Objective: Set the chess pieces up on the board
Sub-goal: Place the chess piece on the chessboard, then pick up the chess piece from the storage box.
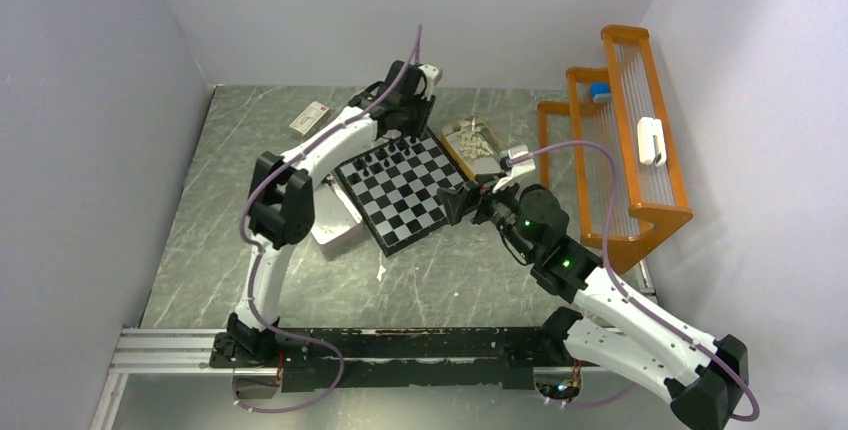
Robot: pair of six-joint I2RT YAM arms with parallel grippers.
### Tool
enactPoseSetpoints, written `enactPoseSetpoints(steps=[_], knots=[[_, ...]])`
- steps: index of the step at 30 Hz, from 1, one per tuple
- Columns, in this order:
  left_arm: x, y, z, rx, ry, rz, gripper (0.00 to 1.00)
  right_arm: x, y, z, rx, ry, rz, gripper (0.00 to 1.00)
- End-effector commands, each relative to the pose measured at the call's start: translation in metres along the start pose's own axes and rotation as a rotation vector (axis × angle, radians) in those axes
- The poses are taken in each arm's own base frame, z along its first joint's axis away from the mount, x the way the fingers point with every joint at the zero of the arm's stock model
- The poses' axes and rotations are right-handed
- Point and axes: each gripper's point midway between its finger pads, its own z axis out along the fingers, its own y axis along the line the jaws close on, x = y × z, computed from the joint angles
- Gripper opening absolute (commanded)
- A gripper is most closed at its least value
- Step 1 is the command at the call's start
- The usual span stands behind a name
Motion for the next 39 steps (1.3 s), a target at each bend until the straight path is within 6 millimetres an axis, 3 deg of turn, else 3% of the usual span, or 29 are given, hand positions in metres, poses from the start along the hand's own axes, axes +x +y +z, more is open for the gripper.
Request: enactPoseSetpoints(steps=[1, 4, 10, 14, 17, 19, 24, 29, 39], knots=[[-0.018, 0.011, -0.047, -0.023, -0.063, -0.083, 0.38, -0.011, -0.017, 0.002, 0.106, -0.074, 0.065, 1.00], [-0.013, 0.034, -0.078, -0.114, -0.092, -0.159, 0.39, -0.005, -0.033, 0.006, 0.205, -0.081, 0.141, 1.00], [0.010, 0.074, -0.145, -0.289, -0.144, -0.270, 0.48, 0.006, -0.028, 0.011, 0.181, -0.018, 0.090, 1.00], [0.041, 0.092, -0.165, -0.299, -0.124, -0.398, 0.60, 0.012, -0.030, 0.013, 0.186, -0.009, 0.081, 1.00], [0.066, 0.108, -0.174, -0.329, -0.105, -0.478, 0.60, 0.015, -0.028, 0.015, 0.171, 0.003, 0.064, 1.00], [0.091, 0.120, -0.176, -0.378, -0.083, -0.493, 0.55, 0.015, -0.028, 0.014, 0.167, 0.004, 0.059, 1.00], [0.126, 0.143, -0.169, -0.370, -0.054, -0.609, 0.35, 0.017, -0.025, 0.011, 0.141, -0.010, 0.064, 1.00], [0.144, 0.159, -0.154, -0.391, -0.073, -0.725, 0.33, 0.015, -0.023, 0.009, 0.127, -0.019, 0.072, 1.00], [0.179, 0.171, -0.111, -0.416, -0.049, -0.855, 0.28, 0.005, -0.022, 0.004, 0.125, -0.040, 0.061, 1.00]])
